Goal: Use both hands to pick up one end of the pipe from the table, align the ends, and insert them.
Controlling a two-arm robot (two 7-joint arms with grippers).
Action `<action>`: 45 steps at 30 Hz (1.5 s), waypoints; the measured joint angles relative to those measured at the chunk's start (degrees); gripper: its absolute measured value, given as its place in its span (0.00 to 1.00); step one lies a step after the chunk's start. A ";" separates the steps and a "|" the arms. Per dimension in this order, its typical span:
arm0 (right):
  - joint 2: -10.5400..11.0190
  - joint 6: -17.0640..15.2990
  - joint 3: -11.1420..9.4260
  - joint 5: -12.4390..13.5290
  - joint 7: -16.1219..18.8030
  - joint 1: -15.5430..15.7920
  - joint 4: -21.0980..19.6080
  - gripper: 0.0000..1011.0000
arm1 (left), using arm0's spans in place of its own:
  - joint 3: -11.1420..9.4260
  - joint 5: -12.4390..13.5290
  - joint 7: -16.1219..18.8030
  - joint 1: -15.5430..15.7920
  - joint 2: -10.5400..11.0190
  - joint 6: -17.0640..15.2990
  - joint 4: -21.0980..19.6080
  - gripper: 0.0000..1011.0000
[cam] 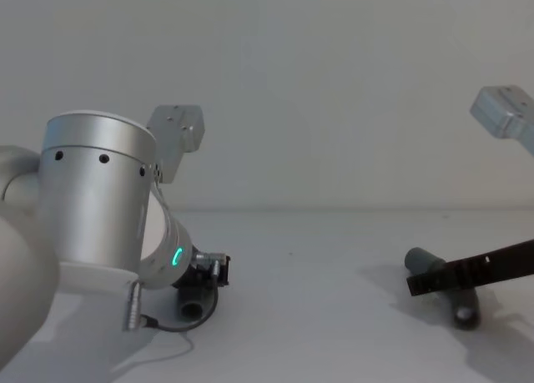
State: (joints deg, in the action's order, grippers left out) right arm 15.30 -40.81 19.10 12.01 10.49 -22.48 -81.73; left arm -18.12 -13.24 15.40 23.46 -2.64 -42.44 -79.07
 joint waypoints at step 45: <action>-0.64 -0.44 -0.75 -0.84 0.33 0.07 0.40 0.26 | 0.00 0.00 0.00 0.00 0.00 0.00 0.00 0.34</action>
State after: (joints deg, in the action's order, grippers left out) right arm 14.65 -41.25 18.34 11.17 10.82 -22.41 -81.33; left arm -18.12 -13.25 15.40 23.46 -2.63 -42.43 -79.07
